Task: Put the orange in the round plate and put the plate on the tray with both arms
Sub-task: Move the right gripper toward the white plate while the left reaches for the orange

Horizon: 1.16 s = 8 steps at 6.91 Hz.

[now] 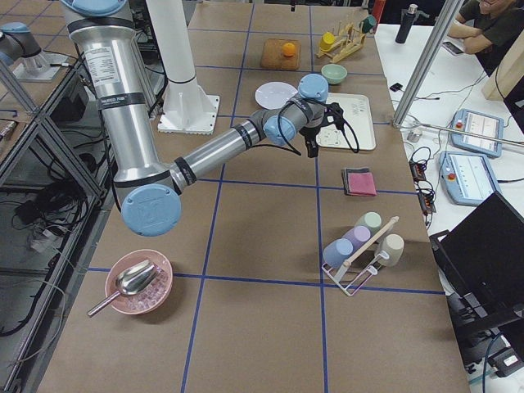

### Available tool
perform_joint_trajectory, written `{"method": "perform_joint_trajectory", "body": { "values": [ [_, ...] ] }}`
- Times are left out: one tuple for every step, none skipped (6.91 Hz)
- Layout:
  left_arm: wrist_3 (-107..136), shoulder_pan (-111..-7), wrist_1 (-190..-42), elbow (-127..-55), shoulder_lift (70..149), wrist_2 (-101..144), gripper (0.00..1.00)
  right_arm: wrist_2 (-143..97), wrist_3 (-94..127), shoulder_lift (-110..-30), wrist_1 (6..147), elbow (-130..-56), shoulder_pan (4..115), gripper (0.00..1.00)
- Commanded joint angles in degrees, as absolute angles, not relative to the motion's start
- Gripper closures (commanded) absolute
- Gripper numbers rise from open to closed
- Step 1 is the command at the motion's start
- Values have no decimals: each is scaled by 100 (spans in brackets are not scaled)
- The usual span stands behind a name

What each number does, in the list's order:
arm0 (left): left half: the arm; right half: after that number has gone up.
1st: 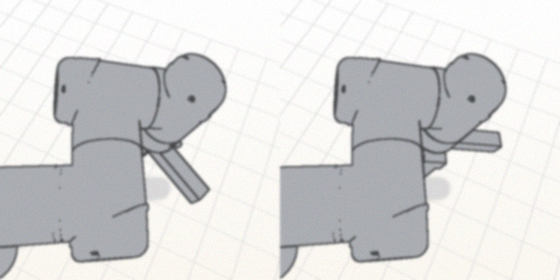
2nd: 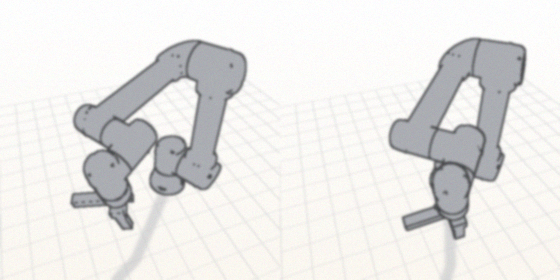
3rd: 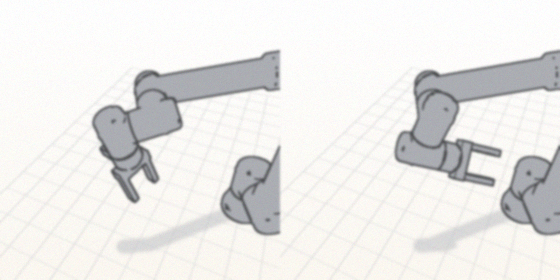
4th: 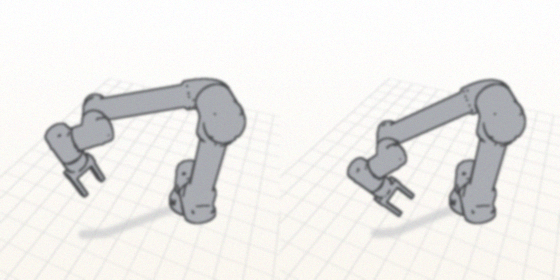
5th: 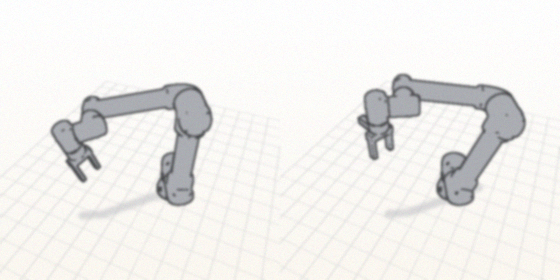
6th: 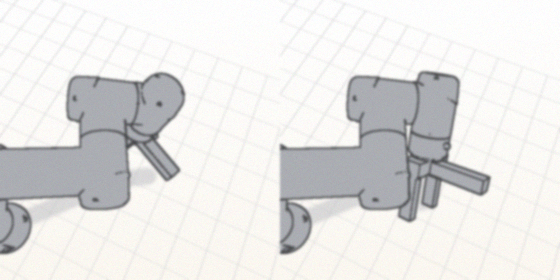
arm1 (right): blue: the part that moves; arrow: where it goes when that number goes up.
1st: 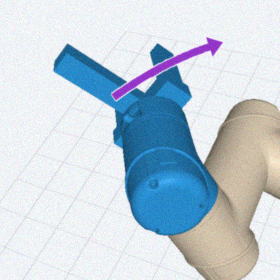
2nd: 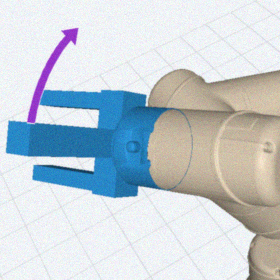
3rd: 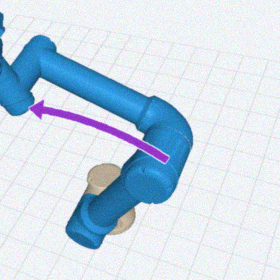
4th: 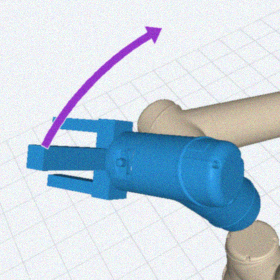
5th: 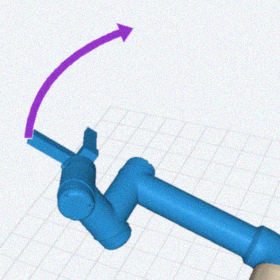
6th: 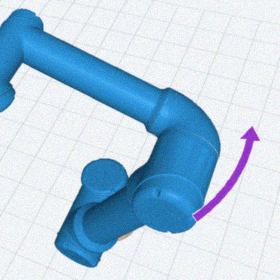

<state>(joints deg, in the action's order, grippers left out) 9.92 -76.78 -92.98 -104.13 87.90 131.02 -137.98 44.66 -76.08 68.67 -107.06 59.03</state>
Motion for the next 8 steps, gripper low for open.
{"method": "perform_joint_trajectory", "body": {
  "values": [
    [2321, -7350, -9980, -10415, 8816, 13096, 2, -13468, 6724, -7113, 5078, -10207, 4926, 0],
    [3008, -7026, -10367, -10406, 8807, 13087, 2, -12925, 7724, -7049, 4706, -10169, 4478, 0],
    [3424, -6805, -10528, -10406, 8807, 13061, 2, -12563, 8361, -6997, 4415, -10186, 4126, 0],
    [3602, -6637, -10555, -10406, 8781, 13034, 2, -12220, 8385, -6961, 4334, -10195, 3791, 0],
    [3873, -6505, -10721, -10389, 8763, 13025, 2, -11773, 8454, -6839, 4333, -10204, 3431, 0],
    [4320, -6269, -10975, -10380, 8763, 12973, 2, -11603, 8699, -6742, 4333, -10195, 3254, 0],
    [4864, -5814, -11160, -10380, 8815, 12572, 2, -11488, 8719, -6750, 4342, -10187, 3235, 0],
    [5052, -5522, -11197, -10345, 8876, 12394, 2, -11365, 8727, -6759, 4342, -10178, 3173, 0]
  ]
}}
